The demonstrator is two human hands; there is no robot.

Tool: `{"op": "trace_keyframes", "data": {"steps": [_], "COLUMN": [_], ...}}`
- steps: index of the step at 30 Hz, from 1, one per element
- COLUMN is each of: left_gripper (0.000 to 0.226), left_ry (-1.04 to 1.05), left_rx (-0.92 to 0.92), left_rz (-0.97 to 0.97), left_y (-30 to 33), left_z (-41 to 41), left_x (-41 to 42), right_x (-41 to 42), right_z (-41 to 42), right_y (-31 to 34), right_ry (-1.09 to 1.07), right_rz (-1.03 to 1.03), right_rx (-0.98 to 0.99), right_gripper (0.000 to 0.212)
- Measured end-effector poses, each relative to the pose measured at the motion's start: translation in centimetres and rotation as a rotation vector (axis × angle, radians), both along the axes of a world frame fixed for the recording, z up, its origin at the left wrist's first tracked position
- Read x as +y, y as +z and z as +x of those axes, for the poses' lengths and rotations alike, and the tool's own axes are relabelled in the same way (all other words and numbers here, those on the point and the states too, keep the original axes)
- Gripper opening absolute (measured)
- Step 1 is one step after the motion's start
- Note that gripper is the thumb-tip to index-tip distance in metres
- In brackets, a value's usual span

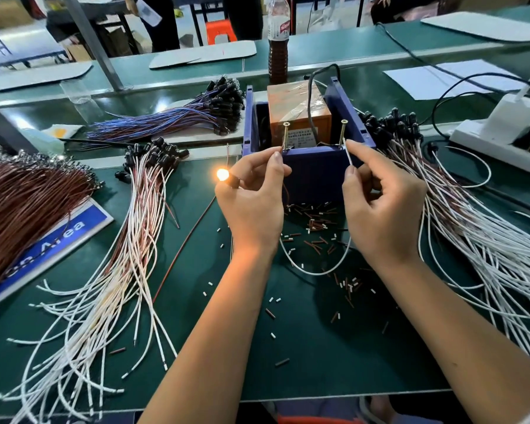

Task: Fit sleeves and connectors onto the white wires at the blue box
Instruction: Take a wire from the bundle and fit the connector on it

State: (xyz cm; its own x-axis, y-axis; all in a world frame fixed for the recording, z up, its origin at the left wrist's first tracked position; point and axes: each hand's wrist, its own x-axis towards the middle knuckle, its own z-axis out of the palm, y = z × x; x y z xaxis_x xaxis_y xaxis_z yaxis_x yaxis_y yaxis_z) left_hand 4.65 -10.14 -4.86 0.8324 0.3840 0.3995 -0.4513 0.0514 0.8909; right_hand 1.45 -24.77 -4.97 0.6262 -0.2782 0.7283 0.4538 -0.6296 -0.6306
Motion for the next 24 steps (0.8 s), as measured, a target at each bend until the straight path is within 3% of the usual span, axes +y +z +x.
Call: {"op": "trace_keyframes", "data": {"steps": [24], "left_gripper": [0.010], "left_ry": [-0.047], "left_rx": [0.022], "left_rz": [-0.032], "left_y": [0.6], "left_z": [-1.4], "left_x": [0.5], "right_x": [-0.4], "right_z": [0.0], "right_y": [0.2], "right_ry": [0.047], "right_rz": [0.053], "right_rx": [0.076], "right_gripper": [0.033]}}
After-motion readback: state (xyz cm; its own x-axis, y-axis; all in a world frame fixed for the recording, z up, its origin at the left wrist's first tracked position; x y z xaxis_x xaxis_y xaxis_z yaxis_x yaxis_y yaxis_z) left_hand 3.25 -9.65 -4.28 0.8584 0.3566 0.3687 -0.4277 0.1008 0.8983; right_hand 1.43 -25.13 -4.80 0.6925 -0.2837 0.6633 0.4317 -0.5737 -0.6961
